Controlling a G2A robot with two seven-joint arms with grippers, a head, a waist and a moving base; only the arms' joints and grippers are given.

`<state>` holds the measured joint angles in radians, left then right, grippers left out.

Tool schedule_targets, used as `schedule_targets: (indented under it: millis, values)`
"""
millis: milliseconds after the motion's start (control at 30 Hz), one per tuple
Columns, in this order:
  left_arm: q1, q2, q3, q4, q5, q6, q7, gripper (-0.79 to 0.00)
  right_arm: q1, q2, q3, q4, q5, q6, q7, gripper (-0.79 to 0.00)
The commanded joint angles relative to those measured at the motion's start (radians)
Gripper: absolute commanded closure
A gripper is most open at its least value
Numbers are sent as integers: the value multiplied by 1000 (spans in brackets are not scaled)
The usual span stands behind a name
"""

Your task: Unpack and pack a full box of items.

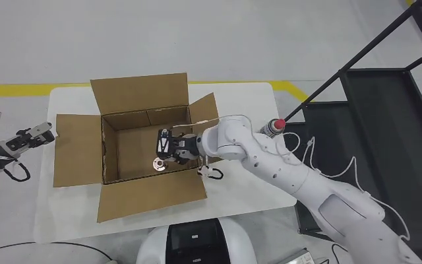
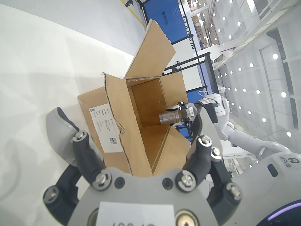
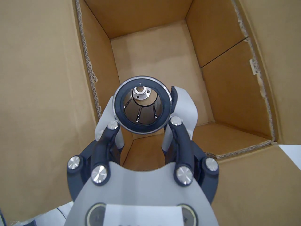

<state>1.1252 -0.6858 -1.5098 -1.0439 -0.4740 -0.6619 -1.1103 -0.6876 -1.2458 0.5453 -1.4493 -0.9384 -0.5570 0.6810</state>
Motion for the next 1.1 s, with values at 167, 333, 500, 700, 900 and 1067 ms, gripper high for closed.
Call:
schedule_targets:
  millis: [167,333,500,700,900,1067]
  values:
    - [0,0,0,0,0,0,0,-785,49,-61,-83,131,-44,15,-28,0]
    - [0,0,0,0,0,0,0,-785,68,-101,-123,208,-58,23,-45,0]
    - [0,0,0,0,0,0,0,-785,73,-129,-142,265,-64,17,-57,-785]
    - [0,0,0,0,0,0,0,-785,75,-149,-139,298,-59,3,-82,-785]
    - [0,0,0,0,0,0,0,-785,80,-147,-89,285,-29,-31,-129,-785]
    - [0,0,0,0,0,0,0,-785,63,-117,10,187,34,-78,-157,-785]
